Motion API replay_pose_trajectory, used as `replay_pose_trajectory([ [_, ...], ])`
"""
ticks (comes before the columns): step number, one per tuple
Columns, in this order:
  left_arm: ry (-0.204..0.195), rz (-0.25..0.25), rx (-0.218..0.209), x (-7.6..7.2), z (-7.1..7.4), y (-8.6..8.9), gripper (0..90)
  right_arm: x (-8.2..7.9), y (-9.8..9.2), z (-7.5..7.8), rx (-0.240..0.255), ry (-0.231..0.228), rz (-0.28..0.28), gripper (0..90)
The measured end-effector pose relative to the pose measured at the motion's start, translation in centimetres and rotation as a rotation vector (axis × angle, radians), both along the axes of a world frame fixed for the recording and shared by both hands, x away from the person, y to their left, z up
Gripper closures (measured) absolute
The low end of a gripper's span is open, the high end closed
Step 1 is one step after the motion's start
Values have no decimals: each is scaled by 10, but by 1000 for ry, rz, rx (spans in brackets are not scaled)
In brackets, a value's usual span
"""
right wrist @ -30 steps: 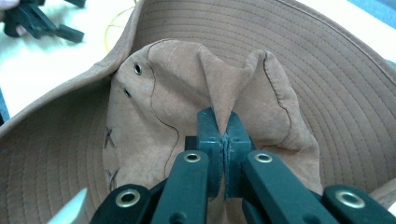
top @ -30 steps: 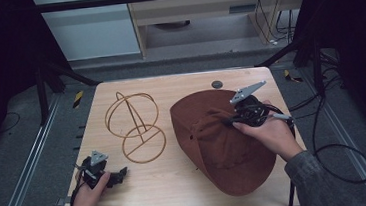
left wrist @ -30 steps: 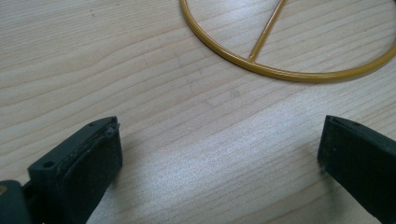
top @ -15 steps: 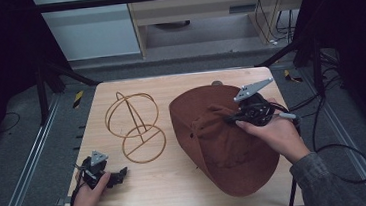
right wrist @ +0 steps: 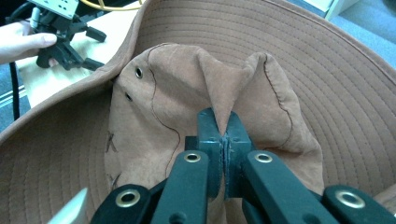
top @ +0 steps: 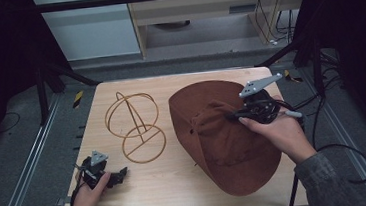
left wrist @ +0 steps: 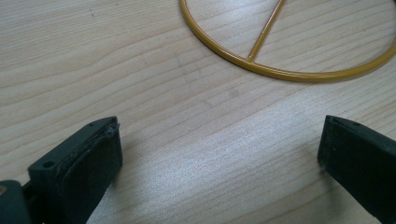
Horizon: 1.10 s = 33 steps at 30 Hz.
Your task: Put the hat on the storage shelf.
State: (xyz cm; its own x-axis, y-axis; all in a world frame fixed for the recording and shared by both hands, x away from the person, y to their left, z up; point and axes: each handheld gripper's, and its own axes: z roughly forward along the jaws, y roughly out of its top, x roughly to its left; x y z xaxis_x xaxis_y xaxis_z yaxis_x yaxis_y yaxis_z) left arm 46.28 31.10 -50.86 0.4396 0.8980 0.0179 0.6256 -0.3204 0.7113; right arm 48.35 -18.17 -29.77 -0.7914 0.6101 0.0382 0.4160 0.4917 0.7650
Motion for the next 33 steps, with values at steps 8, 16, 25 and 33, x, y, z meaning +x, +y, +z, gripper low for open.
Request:
replay_pose_trajectory([
  [8, -1, 0, -2, 0, 0, 0, 0, -10, 1, 8, 24, -29, 11, 891],
  [16, 1, 0, -2, 0, 0, 0, 0, -18, 2, 16, 37, -50, 20, 891],
  [25, 1, -1, -1, 0, 0, 0, 0, -22, 6, 26, 53, -75, 25, 892],
  [33, 2, 0, -1, 0, 0, 0, 0, -21, 13, 37, 98, -95, 21, 891],
])
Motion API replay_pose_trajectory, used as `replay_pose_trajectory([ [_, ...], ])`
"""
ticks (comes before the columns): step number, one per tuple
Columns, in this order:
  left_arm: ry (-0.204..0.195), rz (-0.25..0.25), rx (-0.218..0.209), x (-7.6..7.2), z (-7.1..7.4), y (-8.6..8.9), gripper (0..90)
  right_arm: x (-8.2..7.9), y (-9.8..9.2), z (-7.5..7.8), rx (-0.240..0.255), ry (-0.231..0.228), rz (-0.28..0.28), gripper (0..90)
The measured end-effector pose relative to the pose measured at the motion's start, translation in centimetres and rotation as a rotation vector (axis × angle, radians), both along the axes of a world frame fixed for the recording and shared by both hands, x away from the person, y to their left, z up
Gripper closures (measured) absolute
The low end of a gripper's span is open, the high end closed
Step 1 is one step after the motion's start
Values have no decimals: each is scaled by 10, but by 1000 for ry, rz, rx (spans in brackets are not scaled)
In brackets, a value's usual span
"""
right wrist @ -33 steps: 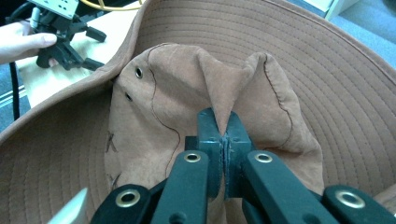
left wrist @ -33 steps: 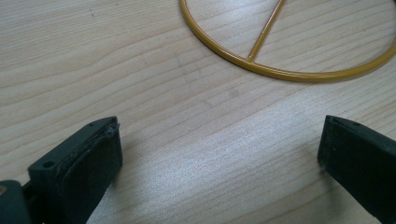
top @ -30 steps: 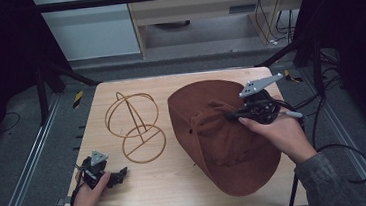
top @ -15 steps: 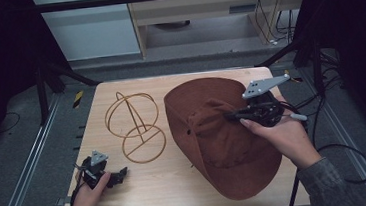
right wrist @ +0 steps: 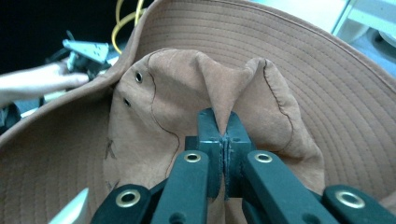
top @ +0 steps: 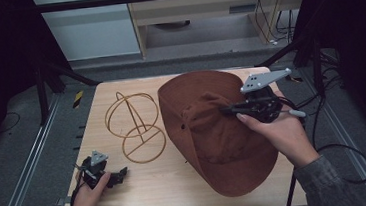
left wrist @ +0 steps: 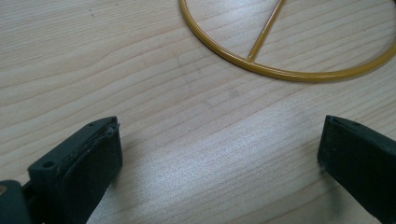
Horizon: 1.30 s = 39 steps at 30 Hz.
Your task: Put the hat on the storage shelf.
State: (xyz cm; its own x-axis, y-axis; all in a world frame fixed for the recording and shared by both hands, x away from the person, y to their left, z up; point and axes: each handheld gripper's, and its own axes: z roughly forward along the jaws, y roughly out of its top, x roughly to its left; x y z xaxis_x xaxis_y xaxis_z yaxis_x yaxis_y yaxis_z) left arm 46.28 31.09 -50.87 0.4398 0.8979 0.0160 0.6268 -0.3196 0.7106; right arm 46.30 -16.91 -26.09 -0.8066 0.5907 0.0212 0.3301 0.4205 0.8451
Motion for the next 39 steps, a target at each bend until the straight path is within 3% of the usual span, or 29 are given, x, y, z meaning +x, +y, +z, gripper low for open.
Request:
replay_pose_trajectory([
  [9, -1, 0, 0, 0, 0, 0, 0, 3, 19, 14, 41, -47, -1, 892],
  [24, -1, -1, 3, 0, 0, 0, 0, 6, 35, 25, 47, -63, 1, 891],
  [39, -2, 0, 4, 0, 0, 0, 0, 23, 72, 37, 60, -73, 11, 891],
])
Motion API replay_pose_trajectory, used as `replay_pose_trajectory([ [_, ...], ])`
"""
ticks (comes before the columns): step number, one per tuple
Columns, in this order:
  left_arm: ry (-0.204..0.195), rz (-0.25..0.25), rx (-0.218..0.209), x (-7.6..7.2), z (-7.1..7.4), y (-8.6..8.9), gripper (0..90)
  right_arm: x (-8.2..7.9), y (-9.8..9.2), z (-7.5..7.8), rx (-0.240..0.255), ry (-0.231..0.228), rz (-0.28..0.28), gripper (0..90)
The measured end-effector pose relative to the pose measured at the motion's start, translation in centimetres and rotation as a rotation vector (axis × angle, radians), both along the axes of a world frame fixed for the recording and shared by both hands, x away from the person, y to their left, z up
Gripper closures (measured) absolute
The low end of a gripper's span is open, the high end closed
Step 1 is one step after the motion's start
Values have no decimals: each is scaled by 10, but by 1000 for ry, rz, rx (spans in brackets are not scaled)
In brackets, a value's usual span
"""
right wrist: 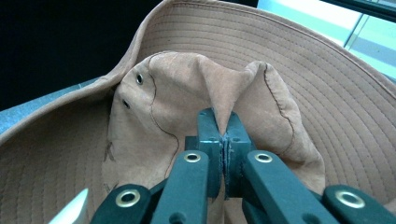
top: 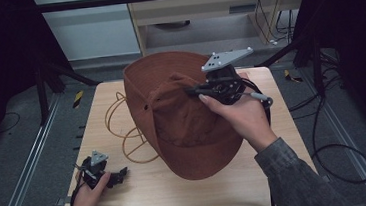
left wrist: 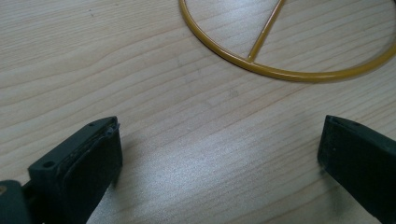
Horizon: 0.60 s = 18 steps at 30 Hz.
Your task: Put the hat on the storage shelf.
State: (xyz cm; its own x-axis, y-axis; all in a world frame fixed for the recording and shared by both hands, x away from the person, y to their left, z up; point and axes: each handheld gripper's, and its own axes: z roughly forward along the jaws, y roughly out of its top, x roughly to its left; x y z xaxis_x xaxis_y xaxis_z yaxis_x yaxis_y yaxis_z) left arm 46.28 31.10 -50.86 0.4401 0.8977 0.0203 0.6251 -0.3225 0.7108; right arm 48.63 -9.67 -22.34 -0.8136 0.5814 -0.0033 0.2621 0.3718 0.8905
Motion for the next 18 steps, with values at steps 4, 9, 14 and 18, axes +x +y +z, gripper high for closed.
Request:
replay_pose_trajectory([
  [4, -1, 3, -3, 0, 0, 0, 0, 1, 3, 0, 1, 2, -2, 891],
  [9, 0, -1, -1, 0, 0, 0, 0, 4, 9, 2, -1, 3, 2, 890],
  [14, -2, 1, 0, 0, 0, 0, 0, 11, 22, 12, -4, -4, 16, 890],
  [18, -2, 0, -1, 0, 0, 0, 0, 16, 34, 17, -16, -5, 25, 890],
])
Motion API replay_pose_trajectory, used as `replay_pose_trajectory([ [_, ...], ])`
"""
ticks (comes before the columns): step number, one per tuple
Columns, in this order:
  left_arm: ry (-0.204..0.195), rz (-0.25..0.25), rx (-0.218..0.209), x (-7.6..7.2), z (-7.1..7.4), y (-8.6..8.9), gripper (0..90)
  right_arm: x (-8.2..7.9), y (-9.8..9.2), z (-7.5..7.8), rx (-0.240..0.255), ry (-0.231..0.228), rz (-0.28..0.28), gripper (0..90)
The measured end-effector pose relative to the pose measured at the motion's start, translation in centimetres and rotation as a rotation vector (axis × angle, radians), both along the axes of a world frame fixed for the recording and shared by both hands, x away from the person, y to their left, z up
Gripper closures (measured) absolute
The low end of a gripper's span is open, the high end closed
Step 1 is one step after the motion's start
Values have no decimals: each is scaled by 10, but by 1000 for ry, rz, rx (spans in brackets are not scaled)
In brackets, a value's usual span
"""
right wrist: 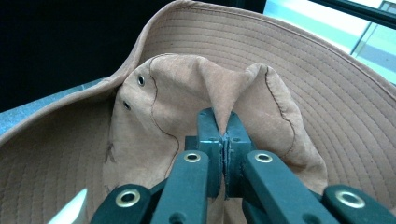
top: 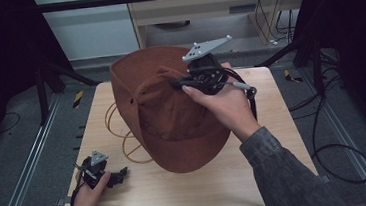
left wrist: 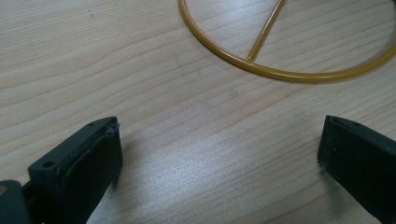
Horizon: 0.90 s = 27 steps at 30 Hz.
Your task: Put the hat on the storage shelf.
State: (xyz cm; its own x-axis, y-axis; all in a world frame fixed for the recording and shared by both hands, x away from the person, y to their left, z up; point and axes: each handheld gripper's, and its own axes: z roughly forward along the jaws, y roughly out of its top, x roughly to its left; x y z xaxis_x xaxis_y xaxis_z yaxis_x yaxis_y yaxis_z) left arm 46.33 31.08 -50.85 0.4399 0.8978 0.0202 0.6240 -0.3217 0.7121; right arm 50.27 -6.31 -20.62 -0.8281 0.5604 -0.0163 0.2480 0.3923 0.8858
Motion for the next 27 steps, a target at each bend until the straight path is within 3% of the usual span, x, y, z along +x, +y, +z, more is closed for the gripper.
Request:
replay_pose_trajectory([
  [13, 1, 2, -3, 0, 0, 0, 0, 6, 45, 8, 16, -12, 37, 889],
  [27, 5, -1, 0, 0, 0, 0, 0, 17, 64, 14, 3, -9, 49, 889],
])
